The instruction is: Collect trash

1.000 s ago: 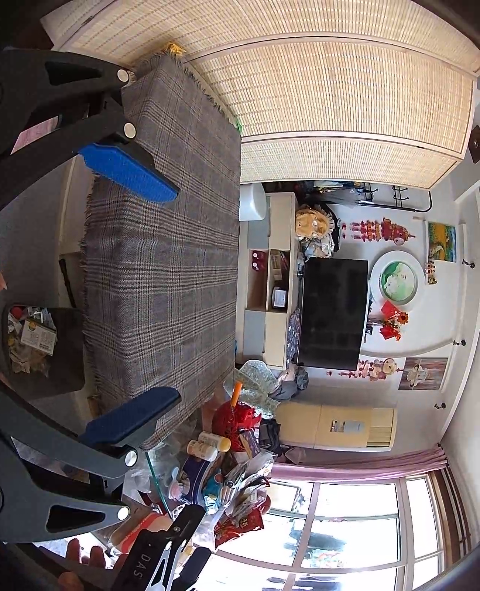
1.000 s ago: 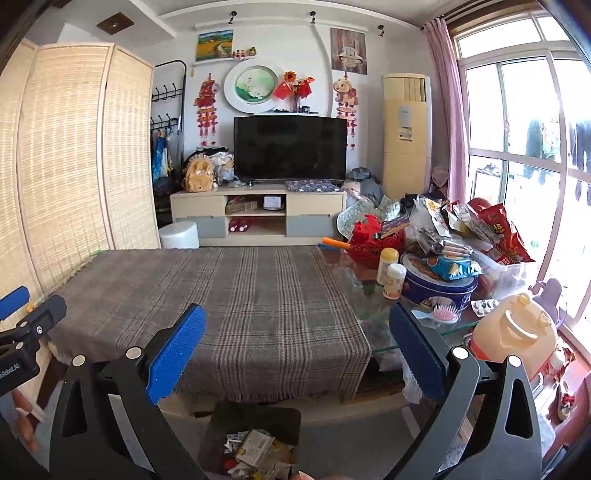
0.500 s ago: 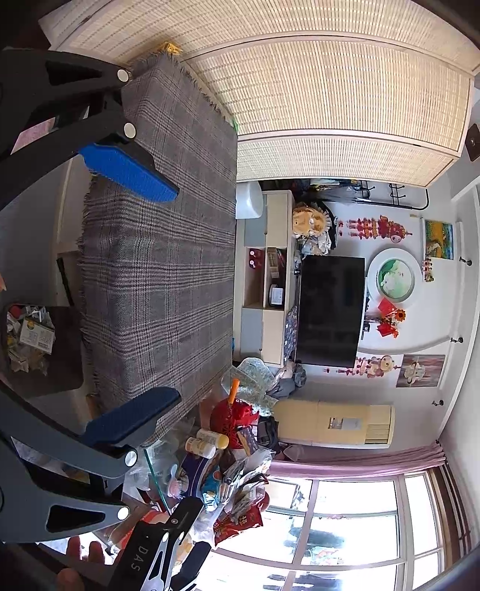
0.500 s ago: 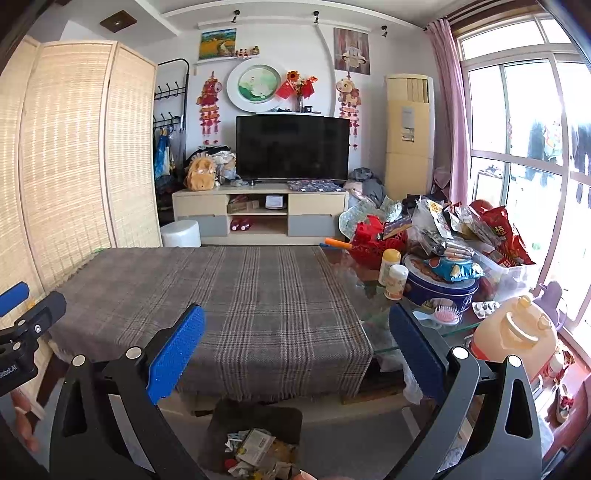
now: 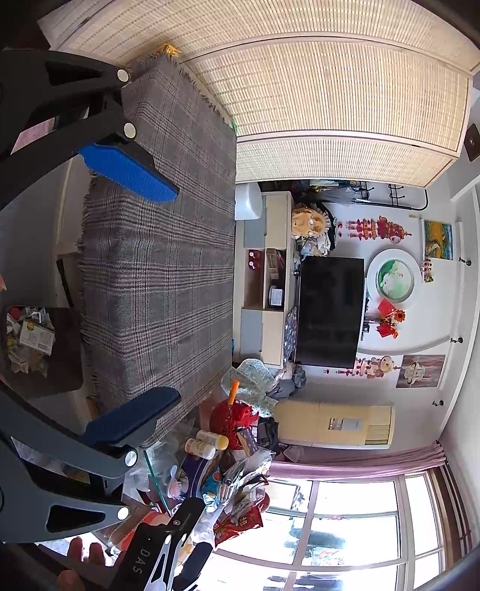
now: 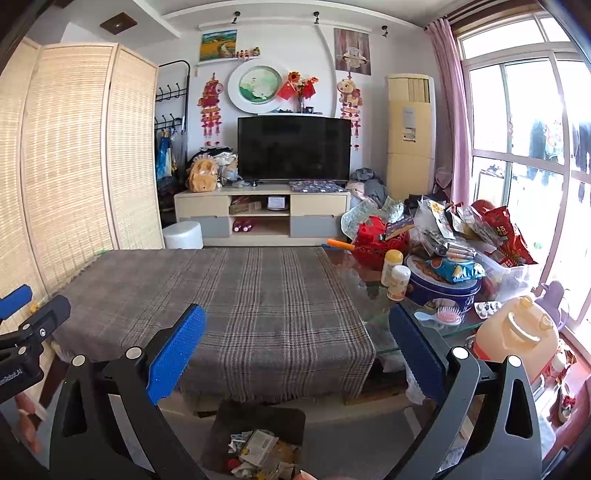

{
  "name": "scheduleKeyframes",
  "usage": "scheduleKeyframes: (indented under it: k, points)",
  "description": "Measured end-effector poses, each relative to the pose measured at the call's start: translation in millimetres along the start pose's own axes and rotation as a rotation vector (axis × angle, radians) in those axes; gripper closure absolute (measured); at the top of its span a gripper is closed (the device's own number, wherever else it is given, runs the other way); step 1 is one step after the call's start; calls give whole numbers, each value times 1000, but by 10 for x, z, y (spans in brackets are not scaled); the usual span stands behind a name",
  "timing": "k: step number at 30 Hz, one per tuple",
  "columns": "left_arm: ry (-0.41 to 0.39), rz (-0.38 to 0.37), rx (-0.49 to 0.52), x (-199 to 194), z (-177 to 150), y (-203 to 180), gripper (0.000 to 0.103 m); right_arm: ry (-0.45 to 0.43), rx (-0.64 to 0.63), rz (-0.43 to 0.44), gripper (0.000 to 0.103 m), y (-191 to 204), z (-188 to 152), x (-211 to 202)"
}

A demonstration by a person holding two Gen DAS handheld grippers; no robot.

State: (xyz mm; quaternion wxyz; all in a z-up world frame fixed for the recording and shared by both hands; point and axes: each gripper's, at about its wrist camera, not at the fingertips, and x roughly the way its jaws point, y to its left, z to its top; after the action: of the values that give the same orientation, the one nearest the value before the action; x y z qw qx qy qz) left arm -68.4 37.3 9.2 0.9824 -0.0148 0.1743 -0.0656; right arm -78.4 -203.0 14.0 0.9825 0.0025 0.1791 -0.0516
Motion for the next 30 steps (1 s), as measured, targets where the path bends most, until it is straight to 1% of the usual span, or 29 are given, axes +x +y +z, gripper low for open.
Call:
scheduleKeyframes:
  k: [14, 30]
  points:
    - [5, -6, 4, 6, -14, -2, 8, 22, 17, 2, 3, -24, -28, 51]
    - [9, -17, -1, 3, -9, -4, 8, 26, 29, -3, 3, -53, -34, 54]
